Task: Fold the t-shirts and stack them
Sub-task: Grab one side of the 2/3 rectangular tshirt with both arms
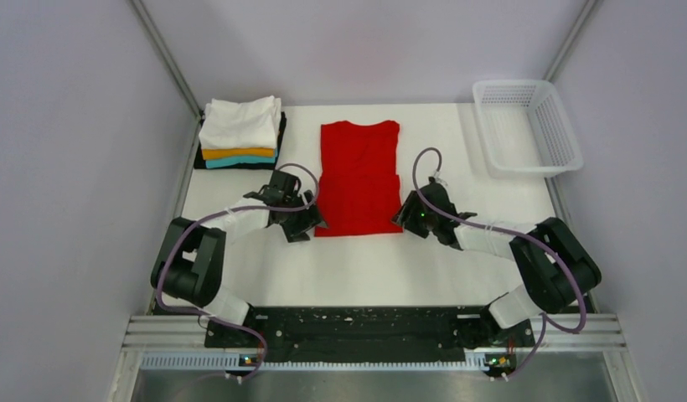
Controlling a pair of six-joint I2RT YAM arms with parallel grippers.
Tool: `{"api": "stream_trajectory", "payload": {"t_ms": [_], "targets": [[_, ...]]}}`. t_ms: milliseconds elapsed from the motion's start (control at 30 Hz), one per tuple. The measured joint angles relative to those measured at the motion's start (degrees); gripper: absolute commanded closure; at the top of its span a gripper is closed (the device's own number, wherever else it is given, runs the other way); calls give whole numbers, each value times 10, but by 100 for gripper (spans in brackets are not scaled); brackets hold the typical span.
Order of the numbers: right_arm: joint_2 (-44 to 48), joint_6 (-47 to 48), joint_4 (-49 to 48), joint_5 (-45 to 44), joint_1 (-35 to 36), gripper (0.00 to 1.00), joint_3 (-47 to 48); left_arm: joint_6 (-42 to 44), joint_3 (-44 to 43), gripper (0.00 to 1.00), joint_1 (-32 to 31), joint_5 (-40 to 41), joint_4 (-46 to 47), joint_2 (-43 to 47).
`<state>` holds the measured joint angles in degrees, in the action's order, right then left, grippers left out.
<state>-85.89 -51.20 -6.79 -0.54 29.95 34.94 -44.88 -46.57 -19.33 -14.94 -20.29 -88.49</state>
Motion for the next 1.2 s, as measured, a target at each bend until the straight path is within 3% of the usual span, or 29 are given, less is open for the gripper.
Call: {"api": "stream_trajectory", "payload": {"t_ms": [267, 467, 700, 800, 867, 933, 1000, 1133, 1200], "targets": [[12, -3, 17, -23, 30, 63, -12, -9, 9, 42, -2, -3, 21, -8], [14, -5, 24, -37, 38, 67, -16, -15, 17, 49, -3, -5, 35, -8], [16, -4, 29, -54, 45, 67, -16, -16, 17, 68, -4, -2, 37, -16], [19, 0, 22, -60, 50, 67, -22, -16, 18, 87, -6, -2, 40, -21], [22, 1, 15, -68, 56, 69, -27, -18, 21, 94, -9, -3, 45, -24], [23, 2, 13, -75, 62, 72, -28, -19, 21, 100, -13, -7, 52, -27], [23, 2, 9, -81, 68, 77, -31, -20, 21, 100, -19, -9, 59, -30], [25, 7, 3, -82, 82, 98, -39, -27, 24, 100, -38, -10, 79, -33], [31, 10, 7, -80, 87, 100, -43, -34, 34, 100, -47, -9, 93, -28]]}}
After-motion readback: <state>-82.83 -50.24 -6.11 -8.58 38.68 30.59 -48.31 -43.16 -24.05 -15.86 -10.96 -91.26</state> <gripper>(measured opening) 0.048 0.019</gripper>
